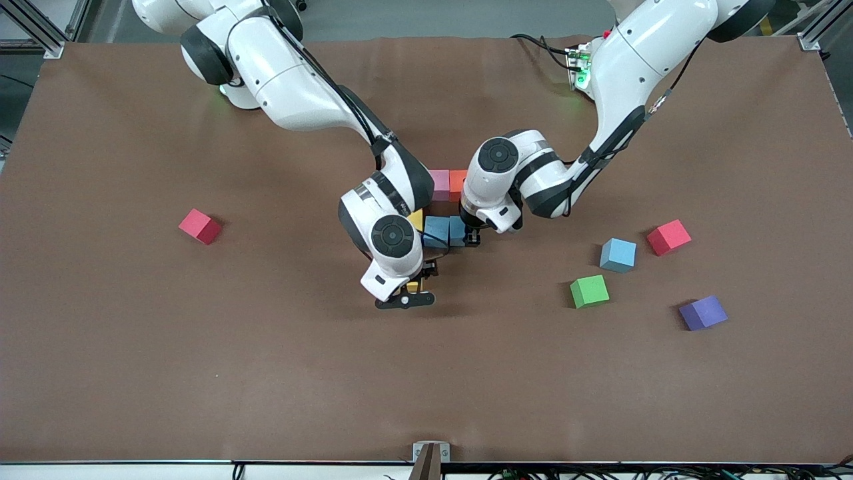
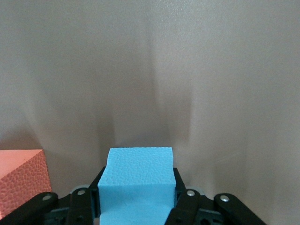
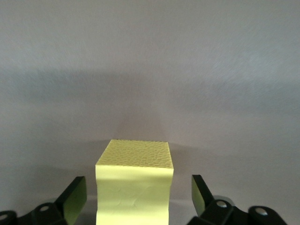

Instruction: Arrange 11 blocks into digit 3

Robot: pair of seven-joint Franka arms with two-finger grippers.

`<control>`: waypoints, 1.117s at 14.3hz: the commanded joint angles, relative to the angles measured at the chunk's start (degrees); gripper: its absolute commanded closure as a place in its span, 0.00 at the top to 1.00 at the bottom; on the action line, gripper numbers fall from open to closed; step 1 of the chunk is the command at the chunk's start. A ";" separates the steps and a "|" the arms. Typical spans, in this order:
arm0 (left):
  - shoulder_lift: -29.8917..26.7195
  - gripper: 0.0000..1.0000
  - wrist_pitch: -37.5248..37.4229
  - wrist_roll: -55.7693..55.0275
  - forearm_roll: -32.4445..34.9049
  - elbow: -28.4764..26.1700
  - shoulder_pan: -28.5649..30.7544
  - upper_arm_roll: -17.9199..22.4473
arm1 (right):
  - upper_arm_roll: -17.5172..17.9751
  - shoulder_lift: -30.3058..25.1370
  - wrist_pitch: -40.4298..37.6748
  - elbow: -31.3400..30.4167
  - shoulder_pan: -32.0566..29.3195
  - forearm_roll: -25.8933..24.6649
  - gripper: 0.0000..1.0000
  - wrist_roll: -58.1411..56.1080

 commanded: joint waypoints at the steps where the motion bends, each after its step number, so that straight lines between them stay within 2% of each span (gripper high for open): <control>1: 0.82 0.25 0.43 -0.61 1.30 0.73 -0.87 0.29 | 0.28 -2.75 -4.79 2.27 -2.74 0.88 1.00 -0.76; 3: 0.91 0.38 0.43 -0.43 1.30 0.73 -0.78 0.38 | 0.29 -6.44 -9.97 2.27 -5.73 1.05 1.00 -1.28; 5: 0.82 0.63 0.34 -0.17 1.38 0.82 -0.78 0.55 | 0.11 -9.26 -16.03 2.18 -8.46 0.79 1.00 -7.23; 7: 0.82 1.00 -0.01 0.09 1.82 1.52 -0.78 0.64 | -0.06 -14.34 -19.56 -0.18 -11.88 0.88 1.00 -11.03; 10: 0.30 1.00 -0.45 0.09 2.53 1.52 -0.78 0.55 | 0.02 -23.30 -18.62 -12.36 -17.07 0.70 1.00 -19.36; 13: -2.42 1.00 -4.39 0.01 2.53 1.52 0.01 0.03 | -0.06 -33.32 -11.43 -29.14 -21.64 0.53 1.00 -27.28; 16: -7.16 1.00 -9.13 0.27 2.18 1.52 0.62 -1.46 | -0.15 -39.13 -5.18 -40.68 -25.94 0.26 1.00 -33.87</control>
